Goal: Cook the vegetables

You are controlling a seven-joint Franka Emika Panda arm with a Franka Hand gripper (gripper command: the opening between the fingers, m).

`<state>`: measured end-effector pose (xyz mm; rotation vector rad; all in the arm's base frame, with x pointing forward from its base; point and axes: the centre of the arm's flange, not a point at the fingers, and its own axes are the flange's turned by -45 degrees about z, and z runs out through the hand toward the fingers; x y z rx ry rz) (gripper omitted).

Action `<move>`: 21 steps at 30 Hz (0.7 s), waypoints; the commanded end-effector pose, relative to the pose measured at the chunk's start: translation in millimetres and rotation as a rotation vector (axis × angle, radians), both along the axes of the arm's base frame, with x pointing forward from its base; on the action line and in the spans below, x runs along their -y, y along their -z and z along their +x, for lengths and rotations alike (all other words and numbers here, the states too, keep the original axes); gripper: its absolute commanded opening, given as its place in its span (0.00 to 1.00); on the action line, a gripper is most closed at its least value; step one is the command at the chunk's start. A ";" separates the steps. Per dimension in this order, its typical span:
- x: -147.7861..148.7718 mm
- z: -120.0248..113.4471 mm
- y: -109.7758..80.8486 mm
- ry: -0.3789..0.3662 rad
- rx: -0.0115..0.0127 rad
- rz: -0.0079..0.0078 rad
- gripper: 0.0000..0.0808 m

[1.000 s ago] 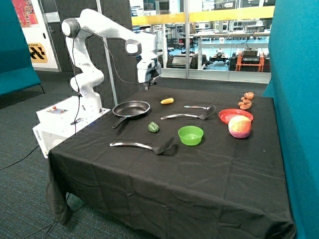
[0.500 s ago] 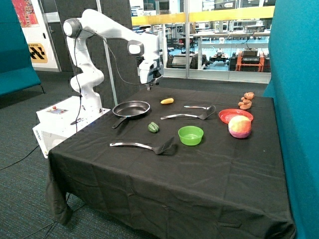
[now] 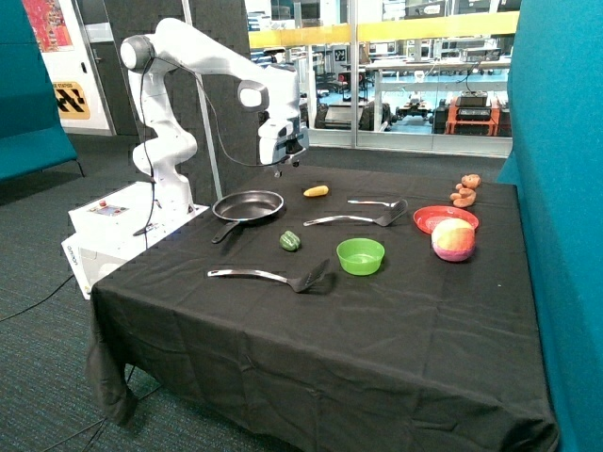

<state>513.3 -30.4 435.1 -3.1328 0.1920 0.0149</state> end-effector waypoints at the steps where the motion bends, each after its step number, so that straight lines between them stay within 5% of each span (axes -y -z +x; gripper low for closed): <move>1: 41.9 -9.5 14.2 0.090 0.0092 -0.0039 0.69; 8: 81.0 -19.3 19.9 0.163 0.0090 -0.0042 0.72; 21: 126.4 -18.9 32.1 0.189 0.0090 -0.0043 0.80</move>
